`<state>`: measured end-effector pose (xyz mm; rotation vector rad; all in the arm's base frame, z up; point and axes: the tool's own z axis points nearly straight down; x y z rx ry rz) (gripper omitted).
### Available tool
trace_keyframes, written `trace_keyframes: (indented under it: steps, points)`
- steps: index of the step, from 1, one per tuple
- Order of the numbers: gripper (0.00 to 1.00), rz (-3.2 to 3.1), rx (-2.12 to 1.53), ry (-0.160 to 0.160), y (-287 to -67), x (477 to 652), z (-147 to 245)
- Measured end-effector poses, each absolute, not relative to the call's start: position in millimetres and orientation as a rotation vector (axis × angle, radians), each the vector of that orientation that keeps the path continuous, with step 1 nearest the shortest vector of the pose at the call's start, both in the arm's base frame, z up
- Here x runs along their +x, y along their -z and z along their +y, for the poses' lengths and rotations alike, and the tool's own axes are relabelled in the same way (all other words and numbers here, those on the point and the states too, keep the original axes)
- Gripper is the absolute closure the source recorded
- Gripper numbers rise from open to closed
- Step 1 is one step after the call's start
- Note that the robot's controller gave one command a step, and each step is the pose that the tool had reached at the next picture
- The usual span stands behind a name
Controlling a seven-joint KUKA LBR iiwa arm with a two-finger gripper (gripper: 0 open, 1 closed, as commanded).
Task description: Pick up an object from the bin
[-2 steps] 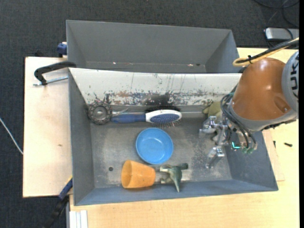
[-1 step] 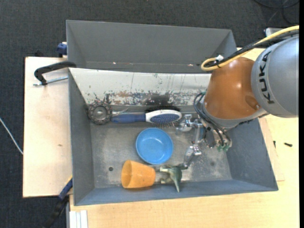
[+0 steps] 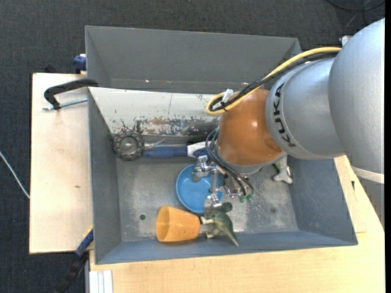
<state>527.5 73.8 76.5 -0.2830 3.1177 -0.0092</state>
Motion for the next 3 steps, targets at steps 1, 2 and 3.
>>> trace_keyframes:
  steps: [1, 2, 3]
  points:
    - [1.00, 3.137, -0.277, 0.000, -75, 522.1, 75]
    - [1.00, 3.066, -0.635, 0.002, -185, 508.3, 34]
    - [1.00, 3.087, -0.477, 0.003, -310, 564.4, 14]
